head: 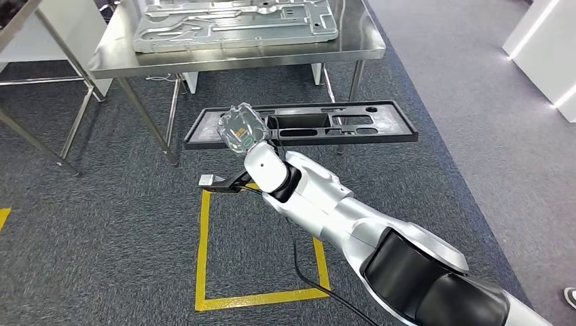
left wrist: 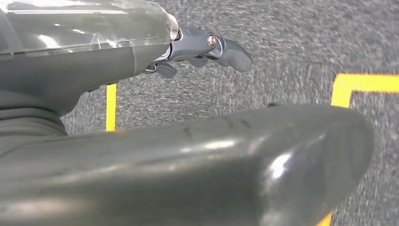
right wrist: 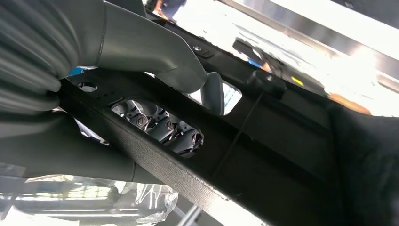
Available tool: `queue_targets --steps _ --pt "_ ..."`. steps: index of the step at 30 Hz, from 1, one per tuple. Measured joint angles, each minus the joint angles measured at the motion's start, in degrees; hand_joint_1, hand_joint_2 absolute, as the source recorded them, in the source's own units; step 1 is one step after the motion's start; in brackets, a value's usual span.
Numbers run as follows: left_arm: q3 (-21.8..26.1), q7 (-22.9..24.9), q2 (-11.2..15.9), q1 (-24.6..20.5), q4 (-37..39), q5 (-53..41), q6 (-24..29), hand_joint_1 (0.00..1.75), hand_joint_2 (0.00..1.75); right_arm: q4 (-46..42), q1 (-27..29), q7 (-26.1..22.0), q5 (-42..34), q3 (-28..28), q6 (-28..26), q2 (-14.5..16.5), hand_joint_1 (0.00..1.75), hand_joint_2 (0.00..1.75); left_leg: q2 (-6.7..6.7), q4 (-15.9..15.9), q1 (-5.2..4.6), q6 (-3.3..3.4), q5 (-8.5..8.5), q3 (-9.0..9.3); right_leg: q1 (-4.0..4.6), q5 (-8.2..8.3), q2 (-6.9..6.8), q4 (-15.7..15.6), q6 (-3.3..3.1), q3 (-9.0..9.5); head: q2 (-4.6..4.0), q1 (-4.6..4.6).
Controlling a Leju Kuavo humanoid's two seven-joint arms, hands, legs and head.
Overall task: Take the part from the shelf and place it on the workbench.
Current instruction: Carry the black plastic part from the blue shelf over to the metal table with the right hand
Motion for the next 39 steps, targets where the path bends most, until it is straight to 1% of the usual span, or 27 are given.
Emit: queue_targets --steps 1,2,4,5,7,8,9,11,13,14,15,16,17,18,20,22,24,25,27,29,30,31,32,34,35,37,39 --pt "0.02 0.03 0.0 0.05 0.0 0.0 0.03 0.0 0.0 0.01 0.02 0.0 -0.01 0.01 -0.03 0.1 1.75 1.75 -0.1 -0.54 0.0 0.06 1.67 -0.65 0.02 -0.25 0.91 0.04 0.08 0.37 0.0 -0.01" --pt "0.06 0.05 0.0 0.09 0.0 -0.01 0.07 0.0 0.0 0.0 -0.04 0.03 -0.01 0.01 -0.06 0.17 1.75 1.75 -0.37 -3.37 0.01 0.18 4.4 -0.26 0.02 -0.54 1.76 0.1 0.19 0.78 0.0 -0.01" --pt "0.2 0.14 0.01 0.22 0.0 -0.07 0.09 0.0 0.0 -0.07 -0.39 0.05 0.01 0.01 -0.14 0.39 1.75 1.75 -2.49 -11.28 0.14 0.62 9.53 1.91 0.02 -1.14 3.3 0.4 0.57 1.25 0.0 0.0" --pt "0.27 0.19 0.02 0.28 0.0 -0.12 0.09 0.0 0.0 -0.13 -0.6 -0.02 0.01 0.02 -0.21 0.55 1.75 1.75 -3.63 -14.01 0.18 0.86 10.69 2.83 -0.07 -1.34 4.03 0.57 0.86 1.2 0.0 -0.01" --pt "0.36 0.31 0.07 0.25 0.0 -0.25 0.09 0.0 0.0 -0.28 -0.86 -0.2 0.01 0.02 -0.41 0.72 1.75 1.75 -4.65 -15.7 0.09 1.34 10.6 3.62 -0.37 -1.51 5.25 0.66 1.59 0.87 0.0 0.0" --pt "0.37 0.32 0.09 0.15 0.0 -0.36 0.09 0.0 0.0 -0.44 -0.96 -0.35 0.01 0.02 -0.51 0.79 1.75 1.75 -4.22 -15.99 0.1 1.6 10.47 3.84 -0.5 -1.54 5.82 0.59 1.98 0.8 0.0 -0.01" --pt "0.38 0.34 0.09 0.06 0.0 -0.49 0.08 0.0 0.0 -0.69 -1.06 -0.55 0.01 0.02 -0.61 0.8 1.75 1.75 -3.7 -16.28 0.16 1.9 10.44 4.11 -0.46 -1.71 5.47 0.72 2.34 0.8 0.0 0.01" --pt "0.4 0.34 0.03 0.0 0.0 -0.83 0.03 0.0 0.0 -1.31 -1.51 -1.3 0.01 0.01 -0.73 1.02 1.75 1.75 -2.45 -16.89 0.4 2.61 10.3 4.86 -0.2 -3.15 2.51 3.47 3.11 -0.52 0.0 0.01" --pt "0.4 0.26 -0.02 0.05 0.0 -1.13 -0.06 0.0 0.0 -1.68 -1.95 -2.43 0.01 0.01 -0.75 1.57 1.75 1.75 -1.03 -17.08 0.34 3.04 9.91 5.47 -0.31 -6.04 -0.95 10.45 3.7 -4.45 0.0 0.01" --pt "0.4 0.21 -0.02 0.07 0.0 -1.22 -0.09 0.0 0.0 -1.71 -2.02 -3.03 0.01 0.01 -0.73 1.89 1.75 1.75 -0.31 -17.06 0.31 3.1 9.66 5.75 -0.49 -7.14 -1.61 14.09 3.89 -6.67 0.0 0.01" --pt "0.4 0.19 -0.02 0.08 0.0 -1.27 -0.09 0.0 0.0 -1.67 -1.97 -3.52 0.01 0.01 -0.72 2.16 1.75 1.75 0.37 -17.04 0.31 3.09 9.36 6.11 -0.62 -7.27 -1.92 16.29 3.98 -8.21 0.0 0.01" --pt "0.4 0.24 -0.02 0.07 0.0 -1.29 -0.08 0.0 0.0 -1.58 -1.89 -3.93 0.01 0.01 -0.71 2.43 1.75 1.75 1.03 -17.02 0.31 3.03 9.0 6.55 -0.72 -6.2 -2.12 16.33 3.98 -8.65 0.0 0.01" --pt "0.4 0.35 -0.02 0.05 0.0 -1.29 -0.07 0.0 0.0 -1.5 -1.84 -4.19 -0.03 0.01 -0.7 2.69 1.75 1.75 1.65 -17.0 0.31 2.91 8.59 7.09 -0.73 -4.06 -2.41 13.93 3.86 -7.8 0.0 0.01" --pt "0.4 0.46 -0.03 0.04 0.0 -1.31 -0.07 0.0 0.0 -1.44 -1.83 -4.4 -0.11 0.01 -0.68 2.97 1.75 1.75 2.29 -16.99 0.29 2.75 8.13 7.69 -0.59 -1.41 -3.13 9.81 3.56 -6.02 0.0 0.01" --pt "0.4 0.61 -0.07 0.0 0.0 -1.4 -0.01 0.0 0.0 -1.43 -1.92 -4.77 -0.52 0.01 -0.58 3.62 1.75 1.75 3.34 -16.97 0.02 2.18 7.26 8.57 0.2 1.56 -5.65 2.69 2.64 -2.7 0.0 0.01" --pt "0.4 0.65 -0.12 -0.16 0.0 -1.52 0.06 0.0 0.0 -1.45 -1.88 -5.21 -1.2 0.02 -0.39 4.14 1.75 1.75 4.32 -17.06 -0.34 1.56 6.73 8.95 0.89 1.5 -6.71 0.62 1.83 -1.87 0.0 0.01" --pt "0.4 0.67 -0.14 -0.41 0.0 -1.72 0.1 0.0 0.0 -1.47 -1.61 -5.5 -1.67 0.02 -0.31 4.39 1.75 1.75 4.88 -17.26 -0.37 0.98 6.23 9.45 0.74 1.38 -5.56 0.18 1.23 -1.67 0.0 0.01" --pt "0.4 0.69 -0.14 -0.46 0.0 -1.82 0.14 0.0 0.0 -1.5 -1.49 -5.55 -1.78 0.01 -0.34 4.49 1.75 1.75 4.19 -16.74 -0.27 0.77 5.62 9.46 0.56 1.32 -5.12 -0.06 0.92 -1.4 0.0 0.01" --pt "0.4 0.86 -0.13 -0.42 0.0 -1.99 0.25 0.0 0.0 -1.53 -1.35 -5.42 -1.6 0.02 -0.44 4.9 1.75 1.75 1.81 -12.17 -0.05 0.48 2.99 7.54 0.24 1.22 -4.33 -0.47 0.39 -0.86 0.0 0.0" --pt "0.4 1.12 -0.12 -0.24 0.0 -2.11 0.38 0.0 0.0 -1.49 -1.15 -4.82 -0.88 0.03 -0.53 5.32 1.75 1.75 0.32 -4.06 0.03 0.31 -0.01 3.05 0.35 0.95 -3.66 -0.48 -0.02 -0.6 0.0 0.0" --pt "0.4 1.25 -0.11 -0.15 0.0 -2.2 0.42 0.0 0.0 -1.4 -1.04 -4.45 -0.51 0.04 -0.55 5.43 1.75 1.75 0.09 -1.21 0.06 0.26 -0.36 1.11 0.46 0.79 -3.42 -0.46 -0.14 -0.42 0.0 0.01" --pt "0.4 1.33 -0.11 -0.05 0.0 -2.31 0.44 0.0 0.0 -1.27 -0.97 -4.13 -0.28 0.05 -0.57 5.49 1.75 1.75 -0.01 -0.46 0.05 0.27 0.51 0.08 0.55 0.59 -3.31 -0.42 -0.18 -0.18 0.0 0.01" --pt "0.4 1.4 -0.11 0.01 0.0 -2.42 0.44 0.0 0.0 -1.13 -0.94 -3.93 -0.18 0.07 -0.62 5.51 1.75 1.75 0.01 -2.17 0.05 0.36 2.52 0.23 0.6 0.34 -3.25 -0.34 -0.14 0.13 0.0 0.01" --pt "0.4 1.43 -0.1 0.03 0.0 -2.57 0.44 0.0 0.0 -0.96 -0.98 -3.81 -0.13 0.08 -0.75 5.57 1.75 1.75 1.05 -9.84 -0.12 0.79 7.46 2.84 0.68 -0.28 -3.4 -0.06 0.14 0.8 0.0 0.01" --pt "0.4 1.42 -0.1 -0.04 0.0 -2.58 0.43 0.0 0.0 -0.92 -1.03 -3.82 -0.11 0.08 -0.8 5.61 1.75 1.75 1.74 -13.19 -0.38 1.18 9.0 4.09 0.78 -0.56 -3.55 0.13 0.38 0.95 0.0 0.01" --pt "0.4 1.38 -0.1 -0.21 0.0 -2.62 0.38 0.0 0.0 -0.81 -1.1 -3.84 -0.1 0.08 -0.84 5.66 1.75 1.75 2.42 -15.89 -0.88 1.97 9.69 4.92 0.98 -0.82 -4.16 0.35 0.88 0.95 0.0 0.01" --pt "0.41 1.3 -0.1 -0.23 0.0 -2.66 0.3 0.0 0.0 -0.75 -1.09 -3.91 -0.1 0.08 -0.8 5.69 1.75 1.75 1.53 -16.21 -0.82 2.64 10.0 4.77 0.97 -1.01 -4.87 0.44 1.4 0.88 0.0 0.01"
